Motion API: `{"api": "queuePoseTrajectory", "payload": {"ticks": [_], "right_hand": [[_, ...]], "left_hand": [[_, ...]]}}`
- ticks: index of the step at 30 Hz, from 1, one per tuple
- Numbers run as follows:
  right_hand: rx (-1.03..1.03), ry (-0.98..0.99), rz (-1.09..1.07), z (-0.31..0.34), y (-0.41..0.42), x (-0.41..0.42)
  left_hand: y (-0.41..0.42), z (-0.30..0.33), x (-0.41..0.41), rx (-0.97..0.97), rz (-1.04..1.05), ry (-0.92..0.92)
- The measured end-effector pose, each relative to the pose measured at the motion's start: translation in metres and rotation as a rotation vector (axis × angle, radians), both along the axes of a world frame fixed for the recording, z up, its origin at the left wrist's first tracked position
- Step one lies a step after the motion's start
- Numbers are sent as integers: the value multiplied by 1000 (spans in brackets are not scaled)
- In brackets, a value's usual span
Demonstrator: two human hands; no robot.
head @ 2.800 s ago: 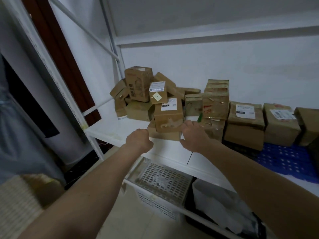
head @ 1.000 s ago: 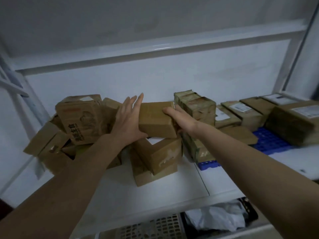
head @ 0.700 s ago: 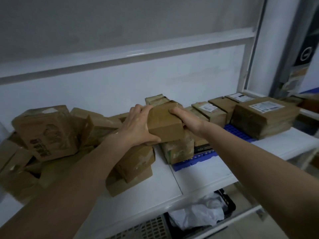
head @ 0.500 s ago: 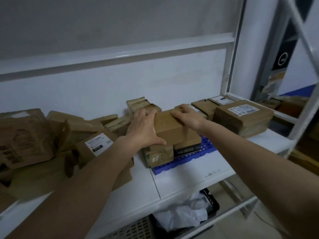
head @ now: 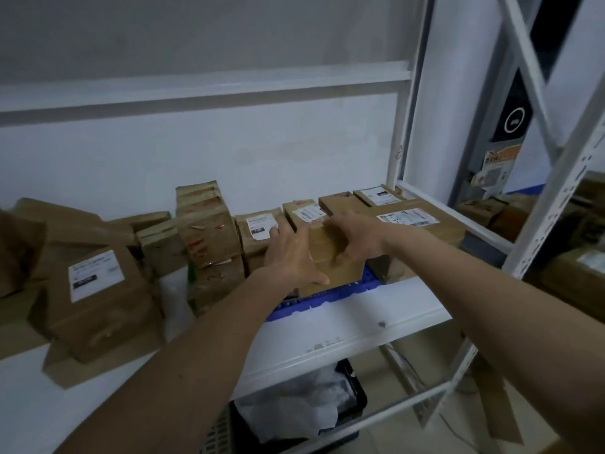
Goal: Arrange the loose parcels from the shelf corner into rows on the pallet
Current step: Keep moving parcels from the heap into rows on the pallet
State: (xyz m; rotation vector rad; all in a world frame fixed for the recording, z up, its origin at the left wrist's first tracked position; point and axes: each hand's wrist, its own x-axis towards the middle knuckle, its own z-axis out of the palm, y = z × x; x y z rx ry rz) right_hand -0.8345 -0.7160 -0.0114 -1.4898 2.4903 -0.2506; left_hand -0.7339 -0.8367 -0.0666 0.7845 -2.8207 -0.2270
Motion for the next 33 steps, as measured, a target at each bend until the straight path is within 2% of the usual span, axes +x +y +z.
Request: {"api": "queuePoseTrajectory", "payload": {"ticks": [5, 10, 22, 24, 29, 33], "right_hand": [[131, 184, 59, -26, 12, -37], [147, 204, 71, -46, 10, -61], [124, 235, 66, -74, -32, -92], [142, 199, 57, -80, -39, -95], [179, 201, 43, -96, -51, -99], [240, 200, 51, -96, -55, -104]], "left_hand": [[24, -20, -28, 30, 6, 24], [20, -30, -41, 149, -21, -4], [-31, -49, -56, 229, 42, -351], [-33, -53, -62, 193, 54, -418], [-43, -51, -68, -50, 18, -545], [-50, -47, -67, -65, 31, -566]]}}
